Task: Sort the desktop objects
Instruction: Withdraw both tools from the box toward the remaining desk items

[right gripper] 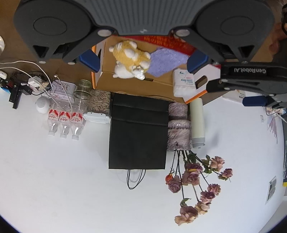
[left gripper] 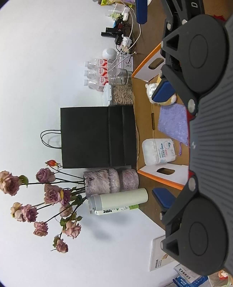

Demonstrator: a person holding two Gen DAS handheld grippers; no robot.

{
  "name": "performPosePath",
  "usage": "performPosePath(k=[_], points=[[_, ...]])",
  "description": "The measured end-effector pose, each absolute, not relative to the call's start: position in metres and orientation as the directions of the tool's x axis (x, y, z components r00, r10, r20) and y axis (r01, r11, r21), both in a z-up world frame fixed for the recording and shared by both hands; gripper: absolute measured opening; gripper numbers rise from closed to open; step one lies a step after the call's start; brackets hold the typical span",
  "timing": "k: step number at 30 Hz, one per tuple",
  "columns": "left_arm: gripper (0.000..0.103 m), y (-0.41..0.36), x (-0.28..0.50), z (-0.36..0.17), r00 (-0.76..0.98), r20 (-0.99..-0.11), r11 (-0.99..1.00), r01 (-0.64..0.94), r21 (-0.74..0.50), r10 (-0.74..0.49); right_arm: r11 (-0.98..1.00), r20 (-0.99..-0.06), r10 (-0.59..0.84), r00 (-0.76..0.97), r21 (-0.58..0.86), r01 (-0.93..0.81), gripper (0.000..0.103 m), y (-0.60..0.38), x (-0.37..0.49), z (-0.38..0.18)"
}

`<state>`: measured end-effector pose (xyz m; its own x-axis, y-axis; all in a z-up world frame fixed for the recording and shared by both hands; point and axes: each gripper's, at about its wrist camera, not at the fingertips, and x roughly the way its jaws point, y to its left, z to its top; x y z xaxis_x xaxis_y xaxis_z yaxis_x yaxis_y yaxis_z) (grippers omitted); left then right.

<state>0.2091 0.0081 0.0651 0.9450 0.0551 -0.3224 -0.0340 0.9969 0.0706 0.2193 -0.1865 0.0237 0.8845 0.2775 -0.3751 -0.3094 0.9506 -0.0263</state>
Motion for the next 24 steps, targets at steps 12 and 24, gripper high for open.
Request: performPosePath(k=[12, 24], points=[[0.103, -0.001, 0.147, 0.054, 0.95, -0.312, 0.997, -0.013, 0.072, 0.035, 0.943, -0.399, 0.292, 0.869, -0.032, -0.332, 0.103, -0.192, 0.159, 0.01], [0.103, -0.002, 0.097, 0.014, 0.921, -0.389, 0.994, 0.013, 0.106, 0.029, 0.944, -0.483, 0.278, 0.831, -0.025, -0.33, 0.103, -0.199, 0.114, -0.03]])
